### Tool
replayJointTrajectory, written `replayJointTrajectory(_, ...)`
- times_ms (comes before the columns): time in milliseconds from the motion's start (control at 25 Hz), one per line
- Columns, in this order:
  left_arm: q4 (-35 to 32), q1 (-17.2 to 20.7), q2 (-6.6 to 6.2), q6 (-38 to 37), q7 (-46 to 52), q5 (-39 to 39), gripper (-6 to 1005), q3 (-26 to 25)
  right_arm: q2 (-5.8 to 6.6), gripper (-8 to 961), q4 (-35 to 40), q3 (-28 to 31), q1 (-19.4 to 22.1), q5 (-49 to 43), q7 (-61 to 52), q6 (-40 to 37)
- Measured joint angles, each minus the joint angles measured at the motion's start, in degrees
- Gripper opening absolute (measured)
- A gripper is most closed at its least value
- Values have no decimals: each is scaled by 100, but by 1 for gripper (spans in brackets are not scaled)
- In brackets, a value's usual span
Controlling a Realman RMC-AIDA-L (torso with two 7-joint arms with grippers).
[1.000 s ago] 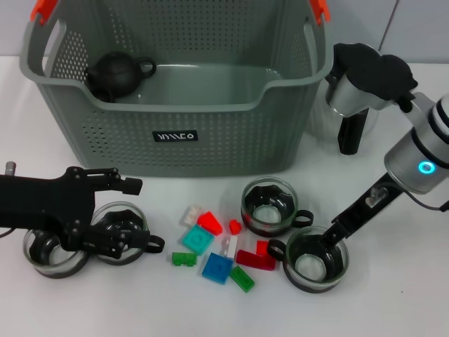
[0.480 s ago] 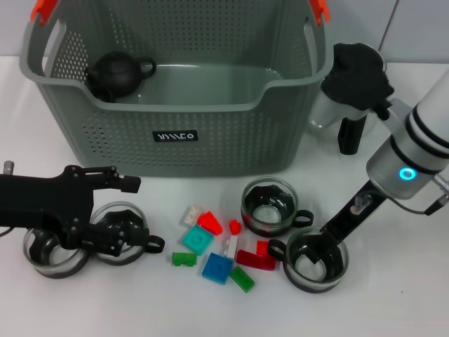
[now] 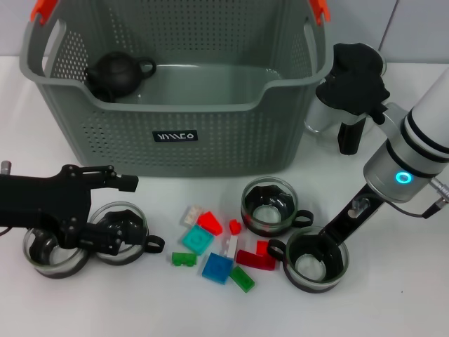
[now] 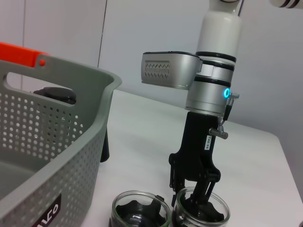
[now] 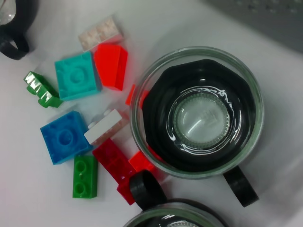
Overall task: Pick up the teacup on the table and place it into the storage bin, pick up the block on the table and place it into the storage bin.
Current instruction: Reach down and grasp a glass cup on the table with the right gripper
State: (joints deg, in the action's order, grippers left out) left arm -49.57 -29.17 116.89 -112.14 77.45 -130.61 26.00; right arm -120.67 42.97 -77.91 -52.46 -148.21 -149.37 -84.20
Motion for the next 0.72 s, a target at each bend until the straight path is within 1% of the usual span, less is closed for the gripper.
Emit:
replayJointTrajectory(400,0,35,5,-1,-20,0,934,-7,4,375,100,-8,31,-9,-84,4)
replayJointTrajectory(720,0,34,9,-1,-20,34,935,-17,24,107,184,-85,58,-54,-149,-37)
